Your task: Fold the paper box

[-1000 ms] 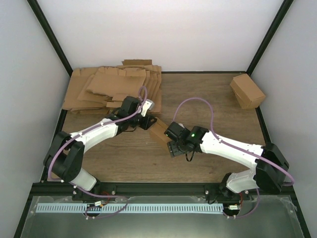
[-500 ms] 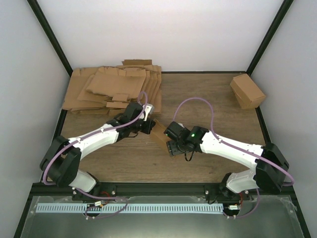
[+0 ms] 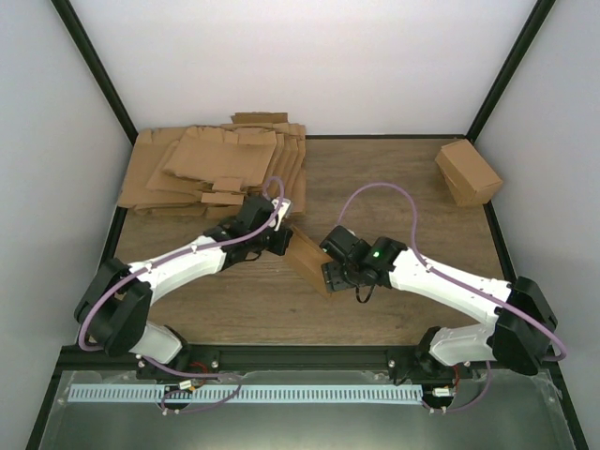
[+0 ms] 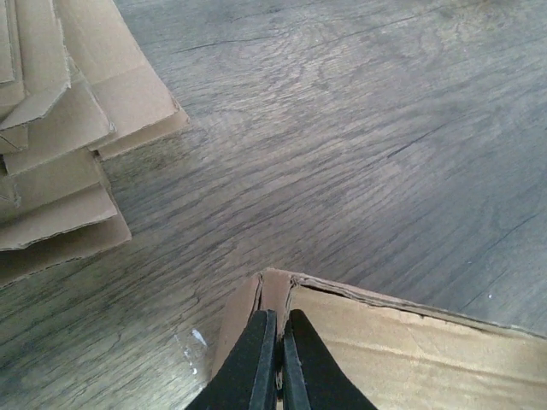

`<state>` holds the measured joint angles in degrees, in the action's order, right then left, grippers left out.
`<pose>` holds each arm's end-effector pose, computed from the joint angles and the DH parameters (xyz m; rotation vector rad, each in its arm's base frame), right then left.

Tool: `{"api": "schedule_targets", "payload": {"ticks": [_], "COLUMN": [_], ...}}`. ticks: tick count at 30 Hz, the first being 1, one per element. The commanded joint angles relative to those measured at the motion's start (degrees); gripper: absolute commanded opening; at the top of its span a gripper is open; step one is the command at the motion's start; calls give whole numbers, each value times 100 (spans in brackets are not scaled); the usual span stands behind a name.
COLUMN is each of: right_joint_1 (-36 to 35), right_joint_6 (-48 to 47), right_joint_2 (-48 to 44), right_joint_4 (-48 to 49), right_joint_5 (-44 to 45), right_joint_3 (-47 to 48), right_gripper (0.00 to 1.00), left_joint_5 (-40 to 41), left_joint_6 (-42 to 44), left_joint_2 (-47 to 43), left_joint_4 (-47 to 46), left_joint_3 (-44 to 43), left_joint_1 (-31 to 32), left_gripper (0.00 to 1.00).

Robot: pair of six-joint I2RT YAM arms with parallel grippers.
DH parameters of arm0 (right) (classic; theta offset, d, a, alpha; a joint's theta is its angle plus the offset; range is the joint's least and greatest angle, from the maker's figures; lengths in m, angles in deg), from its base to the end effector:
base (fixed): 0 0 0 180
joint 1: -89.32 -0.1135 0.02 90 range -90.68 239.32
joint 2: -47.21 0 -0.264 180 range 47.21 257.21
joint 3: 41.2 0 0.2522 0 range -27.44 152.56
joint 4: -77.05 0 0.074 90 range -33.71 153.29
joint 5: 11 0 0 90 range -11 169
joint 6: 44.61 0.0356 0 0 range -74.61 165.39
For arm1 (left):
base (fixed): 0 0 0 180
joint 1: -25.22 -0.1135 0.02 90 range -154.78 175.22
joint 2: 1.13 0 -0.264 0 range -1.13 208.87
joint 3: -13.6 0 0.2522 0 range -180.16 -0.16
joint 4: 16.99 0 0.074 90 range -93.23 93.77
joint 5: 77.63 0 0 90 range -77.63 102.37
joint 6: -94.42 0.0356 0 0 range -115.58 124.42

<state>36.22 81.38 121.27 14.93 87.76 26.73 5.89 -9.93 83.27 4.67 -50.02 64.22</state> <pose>0.1477 0.1876 0.2390 -0.3700 2.7322 0.2210 0.2390 -0.1987 0.2130 0.5665 2.3145 -0.5917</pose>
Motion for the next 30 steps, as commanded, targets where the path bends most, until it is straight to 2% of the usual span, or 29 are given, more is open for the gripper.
{"api": "schedule_targets", "payload": {"ticks": [1, 5, 10, 12, 17, 25, 30], "right_joint_1": [94, 98, 99, 103, 98, 151, 237], "right_joint_6": [-54, -155, -687, -786, -736, -374, -311], "right_joint_2": [-49, -73, -247, -136, 164, 184, 150], "right_joint_4": [-137, -79, 438, 419, 309, 63, -89], "right_joint_5": [38, -117, -932, -934, -692, 61, 267], "right_joint_3": [-54, -32, -156, -199, -240, -140, -104], "right_gripper": [76, 81, 98, 100, 98, 83, 80], "left_joint_5": [174, 177, 68, -12, -19, 226, 333], "left_joint_6": [293, 429, 548, 615, 829, 1135, 1179], "left_joint_2": [-36, -85, 24, 73, 144, 277, 330], "left_joint_4": [502, 697, 850, 866, 1061, 1164, 1168], "left_joint_3": [-181, -295, -480, -517, -664, -648, -645], "left_joint_1": [20, 20, 20, 28, 28, 35, 113], "left_gripper": [4, 5, 6, 7, 7, 7, 7]}}
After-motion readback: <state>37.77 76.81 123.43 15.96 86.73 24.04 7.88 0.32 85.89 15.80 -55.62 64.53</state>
